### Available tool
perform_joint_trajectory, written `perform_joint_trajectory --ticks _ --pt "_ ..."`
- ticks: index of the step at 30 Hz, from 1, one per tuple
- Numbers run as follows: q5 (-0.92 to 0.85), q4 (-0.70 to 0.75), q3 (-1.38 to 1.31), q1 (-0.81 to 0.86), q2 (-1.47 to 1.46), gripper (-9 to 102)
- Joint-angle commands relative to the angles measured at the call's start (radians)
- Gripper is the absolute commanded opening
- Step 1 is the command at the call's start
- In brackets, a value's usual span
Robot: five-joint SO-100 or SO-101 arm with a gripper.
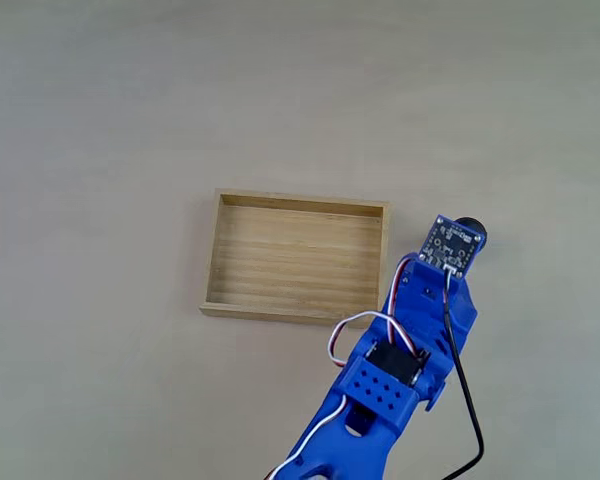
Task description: Place the black cylinder in the wooden box then return to rest.
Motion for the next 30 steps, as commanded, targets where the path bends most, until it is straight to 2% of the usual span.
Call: perform_joint_trajectory --ticks 1,30 --pt "0.012 -0.035 -0.150 0.014 0.002 28" --pt "0.043 -0.083 -0.324 0.058 0.209 32"
